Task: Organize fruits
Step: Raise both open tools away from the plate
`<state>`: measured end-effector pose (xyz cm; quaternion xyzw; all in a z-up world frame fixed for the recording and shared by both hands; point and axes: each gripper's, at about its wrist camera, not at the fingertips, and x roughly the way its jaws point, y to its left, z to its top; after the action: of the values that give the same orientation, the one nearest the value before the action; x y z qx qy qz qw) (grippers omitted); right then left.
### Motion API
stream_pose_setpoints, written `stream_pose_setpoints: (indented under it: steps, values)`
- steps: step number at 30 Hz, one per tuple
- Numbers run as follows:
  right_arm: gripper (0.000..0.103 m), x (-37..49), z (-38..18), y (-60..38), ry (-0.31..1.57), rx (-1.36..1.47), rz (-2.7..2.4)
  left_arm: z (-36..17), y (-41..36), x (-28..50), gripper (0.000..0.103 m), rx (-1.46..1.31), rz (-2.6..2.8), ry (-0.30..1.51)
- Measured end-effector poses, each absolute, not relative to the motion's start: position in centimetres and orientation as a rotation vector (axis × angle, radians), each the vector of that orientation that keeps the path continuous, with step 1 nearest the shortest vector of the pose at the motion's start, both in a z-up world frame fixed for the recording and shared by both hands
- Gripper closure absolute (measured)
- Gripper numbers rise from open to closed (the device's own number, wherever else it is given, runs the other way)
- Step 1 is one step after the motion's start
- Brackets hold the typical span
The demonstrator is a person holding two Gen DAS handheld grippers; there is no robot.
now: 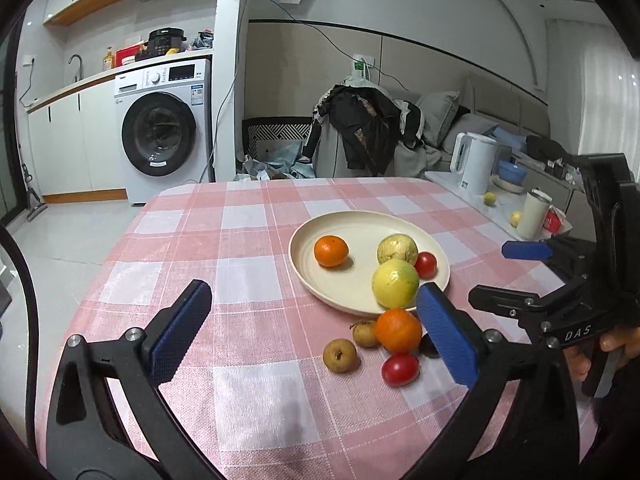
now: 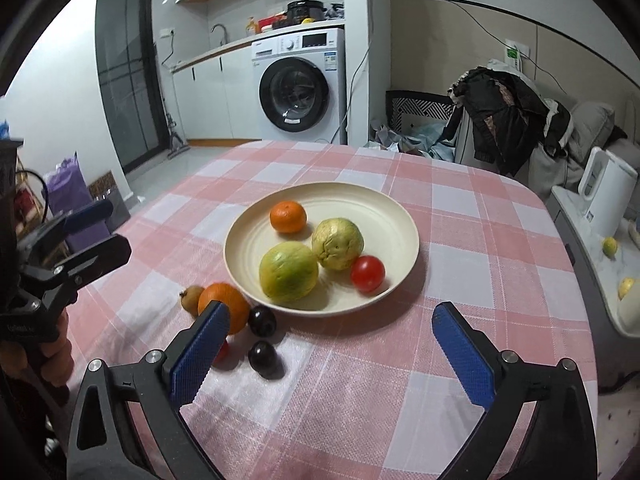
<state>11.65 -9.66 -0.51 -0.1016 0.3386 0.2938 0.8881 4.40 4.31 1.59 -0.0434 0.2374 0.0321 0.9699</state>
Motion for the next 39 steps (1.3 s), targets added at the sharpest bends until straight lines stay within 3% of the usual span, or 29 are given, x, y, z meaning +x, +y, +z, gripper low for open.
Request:
stream_pose_setpoints:
  steps: [39]
  values:
    - [0.000, 12.4, -6.8, -6.5, 0.938, -0.337, 0.604, -1.1, 3.6, 6.9, 0.001, -0.089, 0.061, 0.572]
